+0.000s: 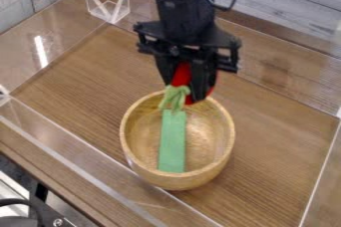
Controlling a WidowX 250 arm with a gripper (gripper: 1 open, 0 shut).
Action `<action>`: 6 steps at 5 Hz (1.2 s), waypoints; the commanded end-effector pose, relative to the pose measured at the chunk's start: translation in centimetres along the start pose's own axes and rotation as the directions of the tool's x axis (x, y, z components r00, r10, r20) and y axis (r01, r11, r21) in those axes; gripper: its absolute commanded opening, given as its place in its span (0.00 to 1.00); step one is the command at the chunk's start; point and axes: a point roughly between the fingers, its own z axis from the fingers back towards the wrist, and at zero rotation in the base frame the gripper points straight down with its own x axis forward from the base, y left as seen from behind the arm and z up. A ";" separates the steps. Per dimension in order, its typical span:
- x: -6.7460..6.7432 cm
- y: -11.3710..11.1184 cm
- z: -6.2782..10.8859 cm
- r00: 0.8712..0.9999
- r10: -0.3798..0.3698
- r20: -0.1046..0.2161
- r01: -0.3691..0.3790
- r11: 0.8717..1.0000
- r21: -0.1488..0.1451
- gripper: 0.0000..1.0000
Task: Move the red object to the left side of the table
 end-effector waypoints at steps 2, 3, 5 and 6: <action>3.4 4.0 0.8 0.988 0.143 0.062 -0.145 0.989 0.029 0.00; 3.9 4.1 0.0 0.984 0.169 0.065 -0.171 0.985 0.031 0.00; 4.7 4.6 0.9 0.978 0.196 0.064 -0.199 0.979 0.034 0.00; 5.6 6.3 2.2 0.983 0.172 0.067 -0.174 0.984 0.027 0.00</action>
